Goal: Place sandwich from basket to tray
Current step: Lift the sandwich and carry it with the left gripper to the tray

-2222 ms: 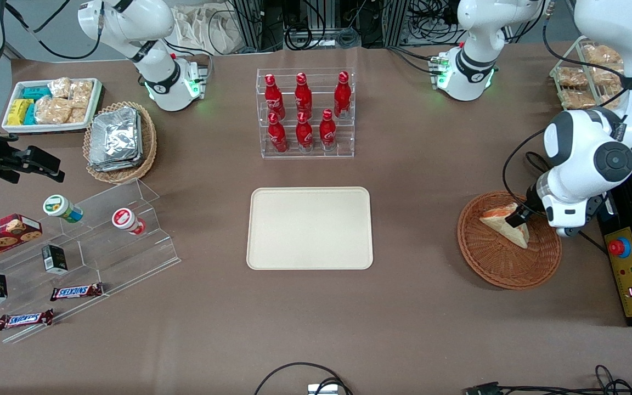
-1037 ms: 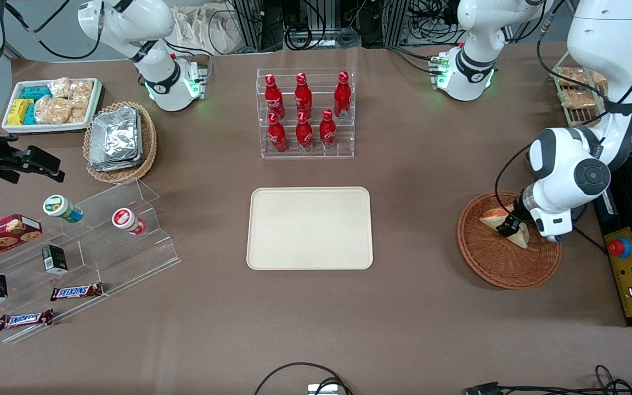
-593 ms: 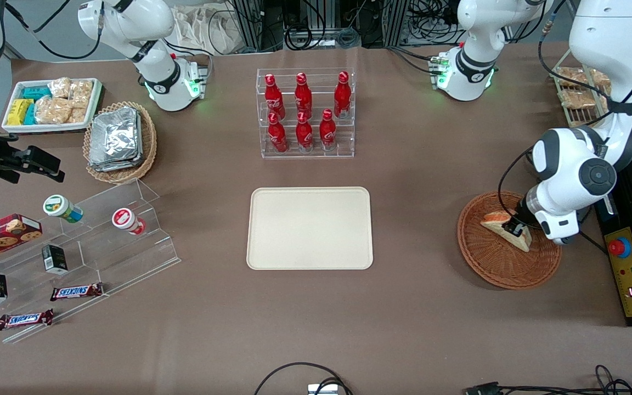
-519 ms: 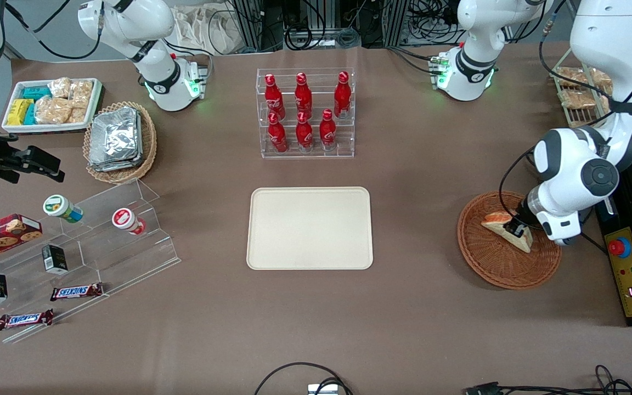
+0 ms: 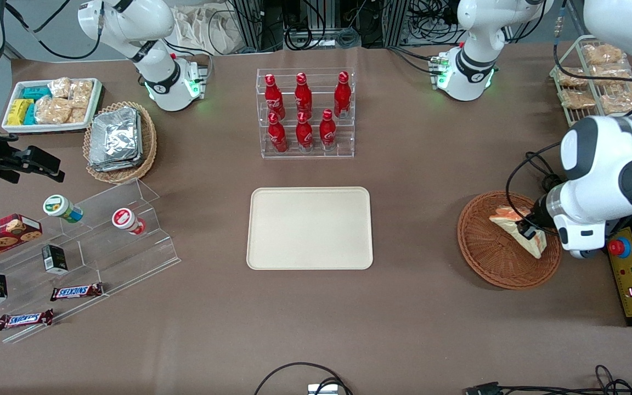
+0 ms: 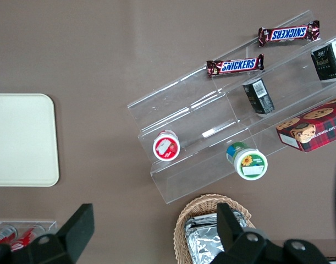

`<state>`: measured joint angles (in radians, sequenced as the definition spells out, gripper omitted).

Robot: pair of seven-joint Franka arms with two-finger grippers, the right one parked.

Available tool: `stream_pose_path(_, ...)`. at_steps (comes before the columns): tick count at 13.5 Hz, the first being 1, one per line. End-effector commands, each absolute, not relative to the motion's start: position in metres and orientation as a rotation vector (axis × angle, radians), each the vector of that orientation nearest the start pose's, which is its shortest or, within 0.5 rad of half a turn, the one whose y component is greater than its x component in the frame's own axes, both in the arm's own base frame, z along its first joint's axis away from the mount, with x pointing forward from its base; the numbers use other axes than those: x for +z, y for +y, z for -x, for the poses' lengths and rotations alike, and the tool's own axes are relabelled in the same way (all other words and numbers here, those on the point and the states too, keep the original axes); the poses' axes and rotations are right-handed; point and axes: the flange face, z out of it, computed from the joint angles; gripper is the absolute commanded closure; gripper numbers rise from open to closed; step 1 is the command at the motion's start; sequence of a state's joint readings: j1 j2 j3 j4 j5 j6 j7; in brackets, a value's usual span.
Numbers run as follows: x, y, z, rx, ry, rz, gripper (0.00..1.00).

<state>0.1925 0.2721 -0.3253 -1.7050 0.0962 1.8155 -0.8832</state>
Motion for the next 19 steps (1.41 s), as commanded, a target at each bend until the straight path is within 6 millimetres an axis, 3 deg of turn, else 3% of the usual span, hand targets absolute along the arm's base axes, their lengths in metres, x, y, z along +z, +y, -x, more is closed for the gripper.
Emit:
stream_pose_path(1, 0.467, -0.126, -0.617, 0.19, -0.743, 2.994, 1.0)
stream_pose_path(3, 0.471, -0.196, -0.608, 0.164, -0.536, 3.065, 1.0)
stream_pose_path(5, 0.453, -0.264, -0.61, 0.197, -0.382, 3.117, 1.0)
stream_pose_path(7, 0.427, -0.332, -0.607, 0.244, -0.248, 3.154, 1.0)
stream_pose_path(9, 0.39, -0.37, -0.596, 0.254, -0.124, 3.113, 1.0)
stream_pose_path(11, 0.336, -0.406, -0.581, 0.264, -0.023, 3.067, 1.0)
stream_pose_path(12, 0.31, -0.414, -0.581, 0.275, -0.012, 3.077, 1.0)
stream_pose_path(13, 0.296, -0.419, -0.585, 0.256, -0.018, 3.106, 1.0)
stream_pose_path(18, 0.255, -0.43, -0.579, 0.263, 0.02, 3.086, 1.0)
stream_pose_path(19, 0.248, -0.43, -0.578, 0.272, 0.008, 3.08, 0.93)
